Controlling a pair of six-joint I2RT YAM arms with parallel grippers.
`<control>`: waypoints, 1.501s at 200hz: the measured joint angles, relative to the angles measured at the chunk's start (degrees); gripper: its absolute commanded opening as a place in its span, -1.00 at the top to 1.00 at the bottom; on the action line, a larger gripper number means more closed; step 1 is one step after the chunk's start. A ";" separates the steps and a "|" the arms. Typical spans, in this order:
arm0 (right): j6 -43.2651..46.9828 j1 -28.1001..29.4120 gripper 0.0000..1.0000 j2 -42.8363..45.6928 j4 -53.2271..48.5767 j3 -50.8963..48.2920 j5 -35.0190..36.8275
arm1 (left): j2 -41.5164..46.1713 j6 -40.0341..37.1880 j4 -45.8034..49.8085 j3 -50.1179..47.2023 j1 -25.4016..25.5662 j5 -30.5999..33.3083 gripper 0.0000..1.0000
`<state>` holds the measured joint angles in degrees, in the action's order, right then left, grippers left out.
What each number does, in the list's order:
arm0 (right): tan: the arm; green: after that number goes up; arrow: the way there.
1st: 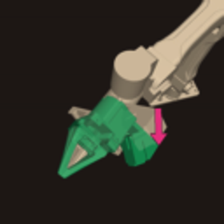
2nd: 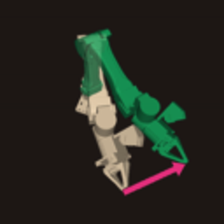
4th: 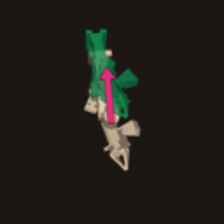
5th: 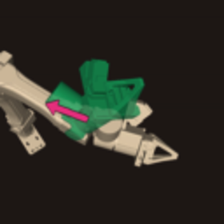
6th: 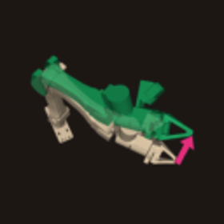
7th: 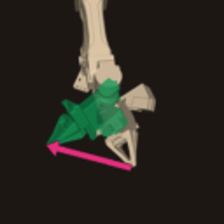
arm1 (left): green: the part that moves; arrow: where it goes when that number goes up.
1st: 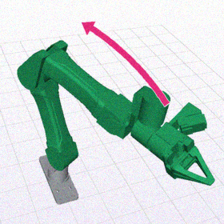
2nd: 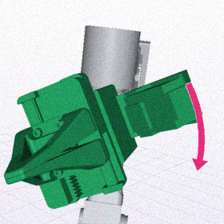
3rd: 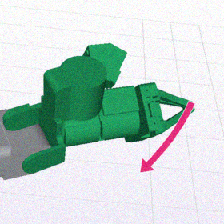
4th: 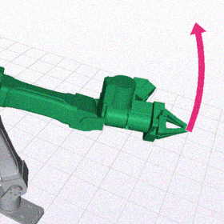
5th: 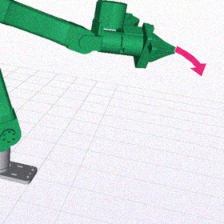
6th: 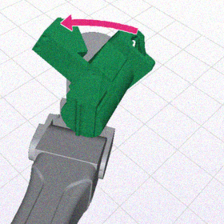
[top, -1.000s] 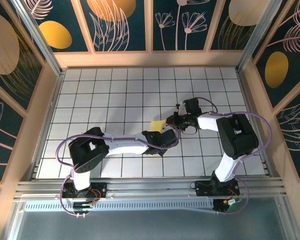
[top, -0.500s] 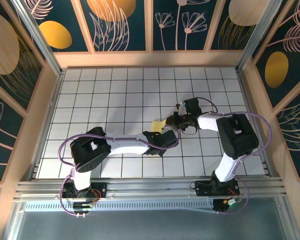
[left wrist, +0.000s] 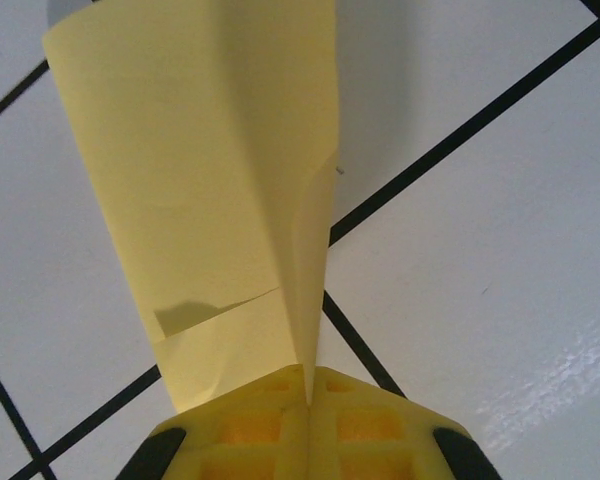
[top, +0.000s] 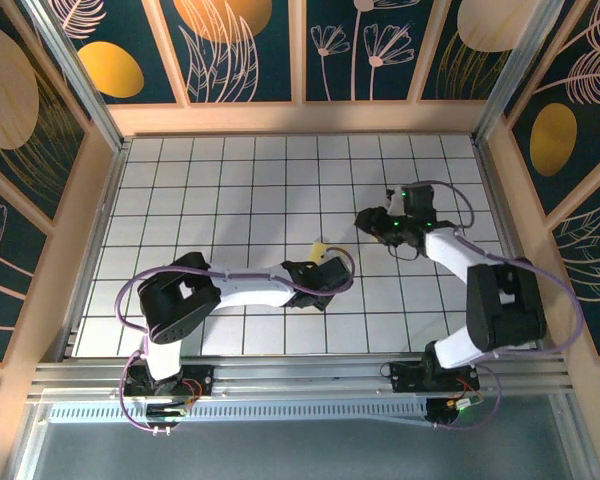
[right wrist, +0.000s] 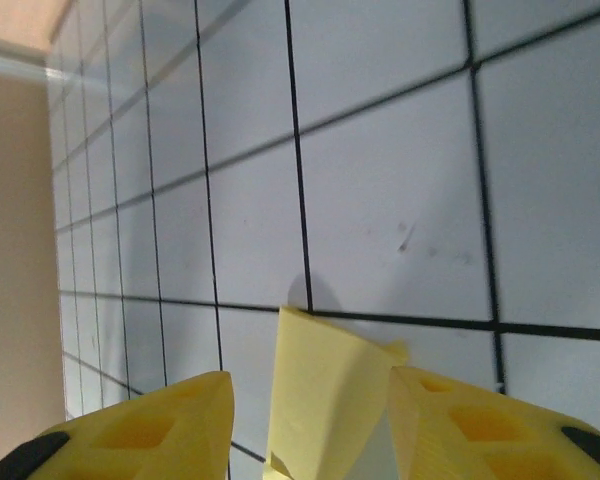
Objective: Fold a paper plane with a square sheet of paper (fold left side to right side)
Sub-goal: Fold the wing for the fifth time at the center of the table.
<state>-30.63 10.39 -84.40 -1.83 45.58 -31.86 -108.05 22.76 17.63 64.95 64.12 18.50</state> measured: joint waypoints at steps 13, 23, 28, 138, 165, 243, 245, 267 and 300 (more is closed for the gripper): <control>0.98 -1.92 0.04 2.99 -0.61 -0.72 1.09 | 1.03 0.00 -1.20 -0.96 -1.46 -3.06 1.00; 1.84 -2.99 0.03 4.83 -0.94 -1.57 1.73 | 2.05 -0.02 -2.38 -1.68 -3.08 -5.99 1.00; 2.03 -3.37 0.03 5.60 -1.11 -2.03 1.92 | 2.49 0.00 -2.93 -2.01 -3.80 -7.28 1.00; 3.43 -4.33 0.02 7.45 0.13 -8.52 0.24 | 2.12 12.17 -23.52 -7.39 -19.63 -44.02 1.00; 2.62 -4.31 0.02 7.45 1.99 -10.78 -0.85 | -0.79 17.84 -29.99 -7.85 -19.82 -48.43 1.00; -1.42 -0.55 0.17 7.37 7.15 -13.73 -1.11 | -5.07 30.42 -44.70 -11.23 -20.31 -53.55 1.00; -1.42 -0.35 0.17 7.34 7.28 -13.75 -1.09 | -5.18 30.67 -44.98 -11.23 -20.31 -53.68 1.00; -2.99 1.57 0.20 6.54 8.63 -13.77 -0.55 | -5.92 32.50 -47.32 -11.56 -20.35 -54.34 1.00; -5.57 4.66 0.27 4.83 10.10 -13.79 1.07 | -7.10 35.10 -50.34 -12.31 -20.63 -55.52 1.00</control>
<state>-36.21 15.05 -79.57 8.27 31.79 -30.79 -115.15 57.87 -32.71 52.64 43.48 -37.01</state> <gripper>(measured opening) 0.377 0.044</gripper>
